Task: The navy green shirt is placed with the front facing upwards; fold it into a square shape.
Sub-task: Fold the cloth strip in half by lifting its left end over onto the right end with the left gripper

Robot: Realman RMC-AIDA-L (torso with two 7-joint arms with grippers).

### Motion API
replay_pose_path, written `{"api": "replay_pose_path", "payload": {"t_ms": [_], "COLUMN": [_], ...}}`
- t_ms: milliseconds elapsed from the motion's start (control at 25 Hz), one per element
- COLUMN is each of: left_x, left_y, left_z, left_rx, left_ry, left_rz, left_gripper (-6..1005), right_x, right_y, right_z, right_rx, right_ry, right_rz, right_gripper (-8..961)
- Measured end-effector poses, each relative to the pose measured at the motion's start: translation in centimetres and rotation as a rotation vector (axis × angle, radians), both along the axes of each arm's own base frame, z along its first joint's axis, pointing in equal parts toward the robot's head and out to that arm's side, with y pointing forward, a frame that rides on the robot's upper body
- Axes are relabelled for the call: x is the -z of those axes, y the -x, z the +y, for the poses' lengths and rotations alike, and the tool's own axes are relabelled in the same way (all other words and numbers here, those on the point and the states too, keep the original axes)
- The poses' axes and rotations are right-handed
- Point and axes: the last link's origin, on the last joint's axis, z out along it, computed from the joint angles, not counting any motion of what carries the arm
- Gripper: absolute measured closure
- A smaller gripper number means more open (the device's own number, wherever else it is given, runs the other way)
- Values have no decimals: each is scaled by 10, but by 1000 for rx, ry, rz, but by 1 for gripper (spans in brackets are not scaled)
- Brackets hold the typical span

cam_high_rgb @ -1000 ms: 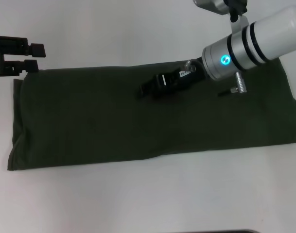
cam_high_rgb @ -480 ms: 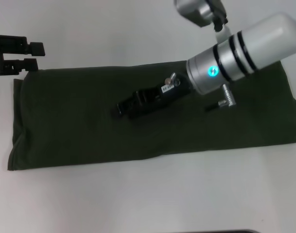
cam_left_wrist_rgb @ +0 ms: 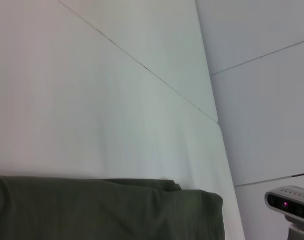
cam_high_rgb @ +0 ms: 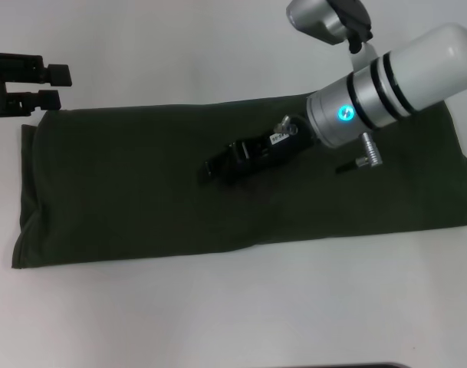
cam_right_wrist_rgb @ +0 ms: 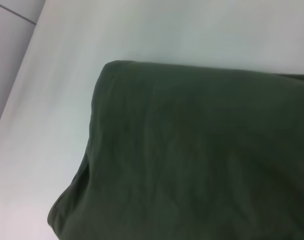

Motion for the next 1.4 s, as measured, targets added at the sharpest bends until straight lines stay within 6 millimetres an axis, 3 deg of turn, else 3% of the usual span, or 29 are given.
{"api": "replay_pose_path", "payload": {"t_ms": [400, 560, 720, 1000, 1240, 1400], "left_x": [0, 0, 0, 0, 0, 0], "left_y": [0, 0, -1, -1, 0, 0], "left_z": [0, 0, 1, 1, 0, 0], "left_rx": [-2, -2, 2, 2, 1, -1], "left_ry": [-3, -4, -5, -5, -5, -5], "left_rz": [-5, -5, -6, -6, -6, -6], "left_gripper": [445, 447, 446, 445, 446, 447], "right_x": [-27, -40, -34, -31, -52, -74], "right_y": [-15, -7, 0, -20, -41, -47], "right_z": [7, 5, 0, 3, 9, 12], "right_rx": [45, 49, 18, 50, 98, 131], "right_ry": [-36, -43, -25, -56, -94, -128], "right_rz": [-47, 60, 88, -28, -67, 4], "right_gripper": [327, 327, 327, 327, 326, 326]}}
